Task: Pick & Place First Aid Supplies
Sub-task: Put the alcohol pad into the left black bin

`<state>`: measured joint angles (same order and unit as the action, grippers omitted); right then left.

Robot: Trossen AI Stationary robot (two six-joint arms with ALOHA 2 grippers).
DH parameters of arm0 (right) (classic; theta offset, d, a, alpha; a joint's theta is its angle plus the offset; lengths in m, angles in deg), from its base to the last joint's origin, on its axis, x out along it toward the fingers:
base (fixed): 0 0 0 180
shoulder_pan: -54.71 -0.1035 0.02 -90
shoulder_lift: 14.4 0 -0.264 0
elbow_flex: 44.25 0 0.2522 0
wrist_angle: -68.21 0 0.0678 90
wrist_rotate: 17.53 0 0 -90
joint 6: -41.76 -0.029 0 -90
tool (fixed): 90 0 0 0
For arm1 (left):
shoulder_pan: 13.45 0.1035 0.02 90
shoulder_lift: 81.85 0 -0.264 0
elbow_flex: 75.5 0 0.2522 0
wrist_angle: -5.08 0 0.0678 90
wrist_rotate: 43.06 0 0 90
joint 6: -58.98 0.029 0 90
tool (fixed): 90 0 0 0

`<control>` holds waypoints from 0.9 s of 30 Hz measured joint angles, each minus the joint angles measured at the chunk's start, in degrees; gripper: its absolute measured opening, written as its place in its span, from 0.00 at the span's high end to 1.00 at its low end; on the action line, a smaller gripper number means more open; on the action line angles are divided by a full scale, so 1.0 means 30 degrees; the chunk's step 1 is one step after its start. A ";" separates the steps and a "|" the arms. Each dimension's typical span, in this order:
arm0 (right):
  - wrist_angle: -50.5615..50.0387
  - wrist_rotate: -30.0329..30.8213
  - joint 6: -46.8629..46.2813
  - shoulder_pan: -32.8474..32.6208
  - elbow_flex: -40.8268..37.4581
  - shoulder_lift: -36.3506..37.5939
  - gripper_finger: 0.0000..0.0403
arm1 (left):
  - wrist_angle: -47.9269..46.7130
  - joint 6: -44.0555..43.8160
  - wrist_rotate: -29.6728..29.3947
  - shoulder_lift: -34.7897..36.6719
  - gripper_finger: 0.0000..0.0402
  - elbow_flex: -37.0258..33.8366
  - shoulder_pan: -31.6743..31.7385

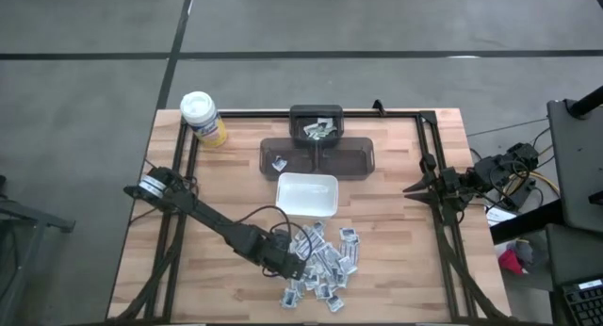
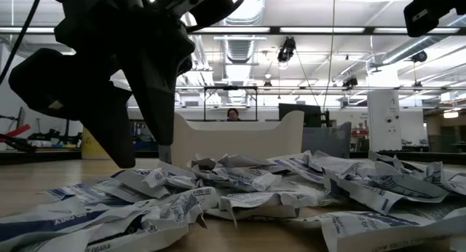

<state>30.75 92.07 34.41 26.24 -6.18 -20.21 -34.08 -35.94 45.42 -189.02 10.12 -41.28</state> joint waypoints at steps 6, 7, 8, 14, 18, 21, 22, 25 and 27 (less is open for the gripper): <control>0.0000 0.0000 0.0015 -0.0001 -0.0001 0.0000 0.85 | 0.0014 0.0044 0.0000 0.0000 0.60 -0.0023 0.0000; 0.0000 0.0000 0.0015 -0.0005 -0.0004 0.0000 0.85 | 0.0035 0.0050 0.0000 0.0000 0.60 -0.0088 0.0000; 0.0000 0.0000 0.0015 -0.0001 -0.0007 0.0000 0.85 | 0.0036 0.0039 0.0000 0.0000 0.60 -0.0164 0.0000; 0.0000 0.0000 -0.0015 -0.0002 -0.0005 0.0000 0.85 | 0.0141 -0.0042 0.0169 0.0000 0.62 -0.0328 0.0000; 0.0000 0.0000 -0.0015 0.0000 -0.0002 0.0000 0.85 | 0.0136 -0.0044 0.0151 0.0000 0.66 -0.0328 0.0007; 0.0000 0.0000 -0.0036 -0.0004 0.0000 0.0000 0.85 | 0.0179 -0.0073 0.0140 -0.0134 0.69 -0.0328 0.0037; -0.0007 0.0000 -0.0036 0.0000 0.0000 0.0000 0.85 | 0.0208 -0.0080 0.0175 -0.0268 0.69 -0.0328 0.0044; -0.0007 0.0000 -0.0044 -0.0007 -0.0001 0.0000 0.85 | 0.0784 -0.0090 0.0583 -0.0747 0.70 -0.0328 0.0080; 0.0003 0.0000 -0.0044 -0.0003 0.0000 0.0000 0.85 | 0.0957 -0.0156 0.0854 -0.1090 0.70 -0.0267 0.0087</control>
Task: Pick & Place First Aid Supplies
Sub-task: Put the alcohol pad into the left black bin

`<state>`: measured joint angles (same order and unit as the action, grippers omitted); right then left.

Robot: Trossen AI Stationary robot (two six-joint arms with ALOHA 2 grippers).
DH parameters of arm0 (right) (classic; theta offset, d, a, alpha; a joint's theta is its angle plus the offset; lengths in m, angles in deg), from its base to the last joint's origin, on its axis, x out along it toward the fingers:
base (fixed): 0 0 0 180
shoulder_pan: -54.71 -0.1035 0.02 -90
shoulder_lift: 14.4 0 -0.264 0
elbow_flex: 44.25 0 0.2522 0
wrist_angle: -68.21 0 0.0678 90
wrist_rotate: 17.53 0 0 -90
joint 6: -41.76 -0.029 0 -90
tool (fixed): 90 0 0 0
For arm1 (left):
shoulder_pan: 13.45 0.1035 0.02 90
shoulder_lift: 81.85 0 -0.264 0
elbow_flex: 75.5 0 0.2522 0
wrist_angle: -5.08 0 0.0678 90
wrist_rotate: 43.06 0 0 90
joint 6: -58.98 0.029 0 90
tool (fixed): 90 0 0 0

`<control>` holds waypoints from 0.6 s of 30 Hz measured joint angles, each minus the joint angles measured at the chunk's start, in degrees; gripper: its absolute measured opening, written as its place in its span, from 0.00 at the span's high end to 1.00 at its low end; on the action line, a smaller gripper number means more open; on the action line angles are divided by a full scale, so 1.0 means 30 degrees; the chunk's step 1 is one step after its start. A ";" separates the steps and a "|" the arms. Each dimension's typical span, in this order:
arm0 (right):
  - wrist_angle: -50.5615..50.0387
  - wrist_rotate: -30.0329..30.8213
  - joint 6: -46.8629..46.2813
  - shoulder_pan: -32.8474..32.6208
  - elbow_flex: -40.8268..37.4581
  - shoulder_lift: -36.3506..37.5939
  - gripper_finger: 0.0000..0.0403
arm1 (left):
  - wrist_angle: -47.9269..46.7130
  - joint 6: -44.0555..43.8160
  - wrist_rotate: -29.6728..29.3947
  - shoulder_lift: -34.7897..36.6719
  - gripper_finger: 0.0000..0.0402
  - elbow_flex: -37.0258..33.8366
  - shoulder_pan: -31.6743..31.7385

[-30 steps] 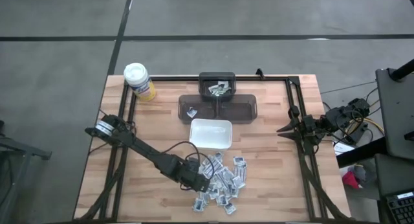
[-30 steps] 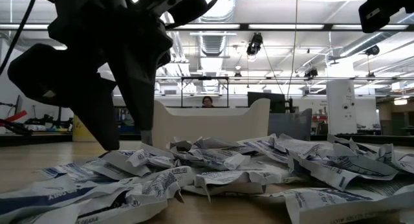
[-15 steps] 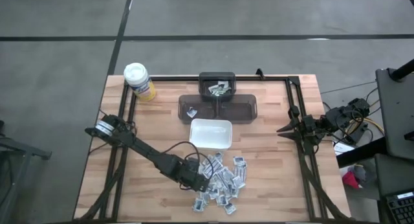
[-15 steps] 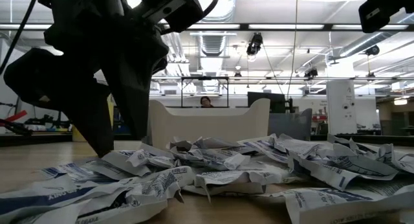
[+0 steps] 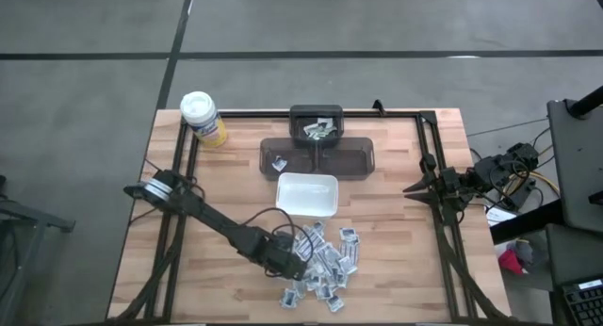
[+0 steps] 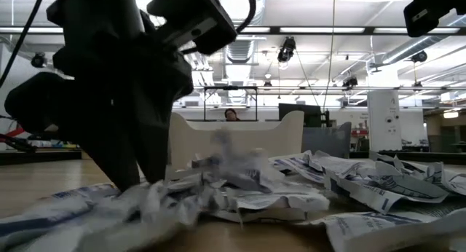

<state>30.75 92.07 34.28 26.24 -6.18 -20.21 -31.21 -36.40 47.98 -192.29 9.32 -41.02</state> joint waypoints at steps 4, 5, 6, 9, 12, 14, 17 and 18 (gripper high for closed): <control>-0.0003 0.0000 0.0000 -0.0005 0.0000 0.0000 0.85 | 0.0038 -0.0216 0.0027 -0.0248 0.71 0.0172 0.0000; 0.0005 0.0000 0.0000 -0.0005 0.0000 0.0000 0.85 | 0.0017 -0.0219 0.0010 -0.0251 0.71 0.0172 0.0000; -0.0003 0.0000 0.0000 0.0003 0.0000 0.0000 0.85 | 0.0001 -0.0223 -0.0048 -0.0251 0.73 0.0174 0.0000; -0.0003 0.0000 0.0000 -0.0003 0.0000 0.0000 0.85 | -0.0034 -0.0202 -0.0315 -0.0243 0.80 0.0180 -0.0007; -0.0003 0.0000 0.0000 -0.0003 -0.0004 0.0000 0.85 | -0.0026 -0.0099 -0.0507 -0.0243 0.89 0.0180 0.0000; -0.0003 0.0000 0.0000 -0.0002 -0.0004 0.0000 0.85 | -0.0001 -0.0107 -0.0719 -0.0231 0.95 0.0180 -0.0007; -0.0003 0.0000 0.0000 -0.0005 -0.0007 0.0000 0.85 | -0.0055 -0.0099 -0.0890 -0.0175 0.99 0.0180 0.0013; -0.0003 0.0000 0.0007 -0.0005 -0.0006 0.0000 0.85 | -0.0102 -0.0114 -0.1036 -0.0140 0.99 0.0180 0.0026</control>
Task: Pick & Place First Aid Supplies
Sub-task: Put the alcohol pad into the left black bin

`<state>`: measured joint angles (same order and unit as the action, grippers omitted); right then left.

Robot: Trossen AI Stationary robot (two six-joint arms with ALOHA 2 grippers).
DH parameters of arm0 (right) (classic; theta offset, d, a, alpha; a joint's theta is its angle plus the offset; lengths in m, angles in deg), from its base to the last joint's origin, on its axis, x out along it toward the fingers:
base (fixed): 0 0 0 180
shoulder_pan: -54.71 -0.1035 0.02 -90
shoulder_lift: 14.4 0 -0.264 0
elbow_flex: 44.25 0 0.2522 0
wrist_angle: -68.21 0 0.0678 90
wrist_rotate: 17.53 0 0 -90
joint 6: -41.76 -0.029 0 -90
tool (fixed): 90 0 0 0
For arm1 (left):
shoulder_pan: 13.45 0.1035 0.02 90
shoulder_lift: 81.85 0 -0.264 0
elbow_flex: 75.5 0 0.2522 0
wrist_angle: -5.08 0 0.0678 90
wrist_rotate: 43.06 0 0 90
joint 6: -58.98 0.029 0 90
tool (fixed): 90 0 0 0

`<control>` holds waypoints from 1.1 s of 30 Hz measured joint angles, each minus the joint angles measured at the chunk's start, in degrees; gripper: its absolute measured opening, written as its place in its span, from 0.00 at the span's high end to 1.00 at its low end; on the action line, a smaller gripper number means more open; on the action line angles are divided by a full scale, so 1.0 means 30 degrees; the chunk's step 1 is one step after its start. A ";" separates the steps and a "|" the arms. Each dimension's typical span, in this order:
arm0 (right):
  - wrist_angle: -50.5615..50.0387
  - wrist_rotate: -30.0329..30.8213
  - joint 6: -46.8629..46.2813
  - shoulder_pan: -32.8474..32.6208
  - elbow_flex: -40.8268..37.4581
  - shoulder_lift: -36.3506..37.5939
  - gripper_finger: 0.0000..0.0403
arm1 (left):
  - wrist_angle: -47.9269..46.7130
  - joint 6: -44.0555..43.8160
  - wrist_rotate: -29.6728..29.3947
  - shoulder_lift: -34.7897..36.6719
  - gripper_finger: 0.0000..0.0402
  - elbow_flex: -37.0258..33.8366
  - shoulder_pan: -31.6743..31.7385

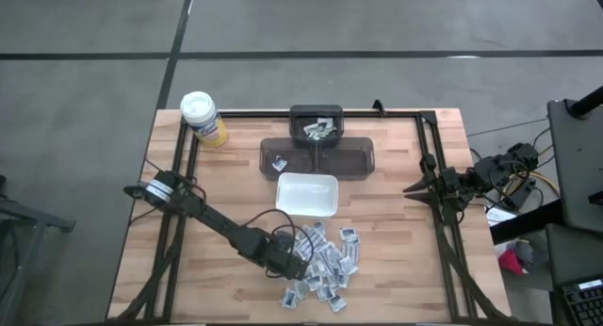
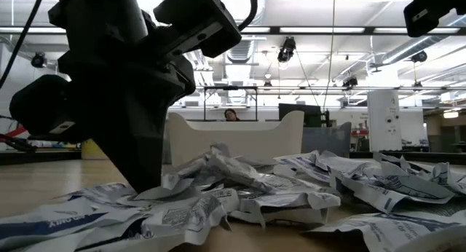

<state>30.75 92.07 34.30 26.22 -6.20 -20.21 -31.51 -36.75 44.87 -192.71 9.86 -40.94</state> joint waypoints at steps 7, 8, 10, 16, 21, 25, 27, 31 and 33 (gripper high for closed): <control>-0.0005 0.0000 0.0046 0.0001 0.0006 0.0000 0.85 | -0.0153 -0.0022 -0.1051 0.0419 1.00 -0.0015 0.0053; -0.0001 0.0000 0.0051 0.0001 -0.0001 0.0000 0.85 | -0.0140 -0.0022 -0.1194 0.0508 1.00 -0.0015 0.0067; 0.0000 0.0000 0.0037 0.0000 -0.0001 0.0000 0.85 | -0.0102 -0.0024 -0.1468 0.0632 1.00 -0.0015 0.0101; -0.0004 0.0000 0.0051 0.0000 0.0006 0.0000 0.85 | -0.0063 -0.0029 -0.1501 0.0654 1.00 -0.0015 0.0141; -0.0003 0.0000 0.0054 0.0000 0.0003 0.0000 0.85 | -0.0059 0.0075 -0.1658 0.0664 1.00 0.0241 0.0159; 0.0000 0.0000 0.0058 0.0005 0.0001 0.0000 0.85 | -0.0455 0.0204 -0.1920 0.0727 1.00 0.0567 0.0178; -0.0007 0.0000 0.0058 0.0000 -0.0001 0.0000 0.85 | -0.1031 0.0236 -0.1941 0.0747 1.00 0.0759 0.0200; -0.0007 0.0000 0.0058 0.0000 0.0006 0.0000 0.85 | -0.1449 0.0255 -0.1945 0.0771 1.00 0.0903 0.0200; 0.0000 0.0000 0.0058 0.0005 0.0006 0.0000 0.85 | -0.1564 0.0248 -0.1945 0.0771 1.00 0.0903 0.0200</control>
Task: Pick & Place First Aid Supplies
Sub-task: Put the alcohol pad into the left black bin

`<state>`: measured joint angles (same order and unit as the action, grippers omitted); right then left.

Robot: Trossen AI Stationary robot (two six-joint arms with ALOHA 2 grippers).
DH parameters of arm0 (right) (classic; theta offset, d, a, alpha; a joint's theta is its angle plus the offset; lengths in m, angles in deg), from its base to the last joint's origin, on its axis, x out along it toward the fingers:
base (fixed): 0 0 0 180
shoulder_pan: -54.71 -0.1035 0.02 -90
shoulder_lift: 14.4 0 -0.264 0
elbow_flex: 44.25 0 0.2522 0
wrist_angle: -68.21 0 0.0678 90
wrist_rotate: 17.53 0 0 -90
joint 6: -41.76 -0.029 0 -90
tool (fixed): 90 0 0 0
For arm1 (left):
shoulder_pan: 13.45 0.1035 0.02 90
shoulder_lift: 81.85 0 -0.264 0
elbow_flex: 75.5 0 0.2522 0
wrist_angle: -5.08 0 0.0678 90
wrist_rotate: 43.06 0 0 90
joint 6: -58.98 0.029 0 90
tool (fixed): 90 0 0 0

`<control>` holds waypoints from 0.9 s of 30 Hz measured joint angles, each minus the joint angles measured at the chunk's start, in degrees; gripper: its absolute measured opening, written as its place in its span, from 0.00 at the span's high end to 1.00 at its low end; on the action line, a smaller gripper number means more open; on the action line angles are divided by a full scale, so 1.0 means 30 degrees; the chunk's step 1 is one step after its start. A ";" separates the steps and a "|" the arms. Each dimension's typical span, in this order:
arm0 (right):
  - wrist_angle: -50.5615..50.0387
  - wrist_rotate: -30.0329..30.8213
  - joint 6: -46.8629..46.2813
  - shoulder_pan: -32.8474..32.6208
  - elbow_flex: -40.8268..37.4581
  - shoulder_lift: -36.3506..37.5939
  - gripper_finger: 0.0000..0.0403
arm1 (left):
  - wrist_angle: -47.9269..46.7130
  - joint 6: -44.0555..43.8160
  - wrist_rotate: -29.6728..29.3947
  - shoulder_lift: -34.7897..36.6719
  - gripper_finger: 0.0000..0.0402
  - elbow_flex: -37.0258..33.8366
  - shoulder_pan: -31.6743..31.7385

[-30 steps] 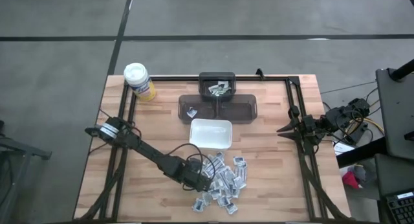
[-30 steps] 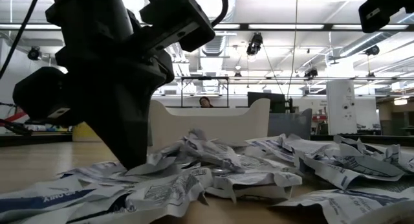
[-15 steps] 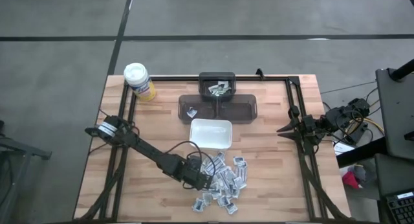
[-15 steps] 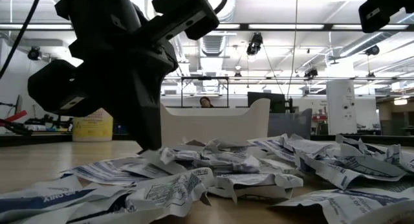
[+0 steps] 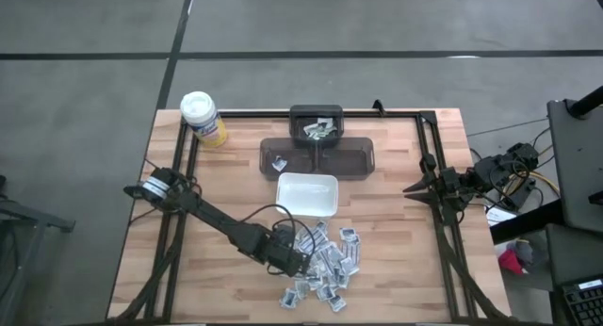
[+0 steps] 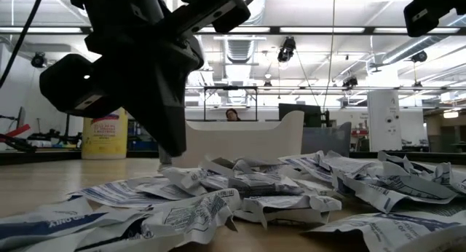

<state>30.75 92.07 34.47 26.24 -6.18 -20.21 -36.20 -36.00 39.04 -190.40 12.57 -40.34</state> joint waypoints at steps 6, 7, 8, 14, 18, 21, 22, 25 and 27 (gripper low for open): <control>-0.0007 0.0000 0.0007 0.0002 0.0000 0.0000 0.85 | 0.0065 0.0182 -0.0006 0.0000 1.00 0.0000 0.0000; -0.0001 0.0000 0.0007 -0.0005 0.0000 0.0000 0.85 | 0.0236 0.0334 -0.0032 0.0000 1.00 0.0009 0.0000; -0.0003 0.0000 0.0007 -0.0002 -0.0007 0.0000 0.85 | 0.0464 0.0523 -0.0036 0.0000 1.00 0.0015 0.0012; -0.0005 0.0000 0.0007 -0.0003 -0.0007 0.0000 0.85 | 0.2101 0.2105 -0.0378 0.0007 1.00 0.0007 0.0174; -0.0007 0.0000 -0.0007 0.0002 0.0000 0.0000 0.85 | 0.2328 0.2957 -0.0406 0.0015 0.98 -0.0019 0.0364; -0.0003 0.0000 -0.0015 0.0002 -0.0003 0.0000 0.85 | 0.2323 0.3156 -0.0408 0.0015 0.91 -0.0100 0.0475; -0.0007 0.0000 -0.0015 -0.0002 0.0000 0.0000 0.85 | 0.2326 0.3095 -0.0408 0.0015 0.88 -0.0130 0.0495; -0.0007 0.0000 -0.0053 -0.0002 -0.0005 0.0000 0.85 | 0.2323 0.2875 -0.0337 0.0015 0.78 -0.0153 0.0517; -0.0004 0.0000 -0.0066 -0.0001 0.0000 0.0000 0.85 | 0.2328 0.2348 -0.0049 0.0015 0.73 -0.0153 0.0505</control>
<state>30.73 92.07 34.28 26.23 -6.18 -20.21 -29.22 -28.96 38.89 -190.35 12.11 -38.83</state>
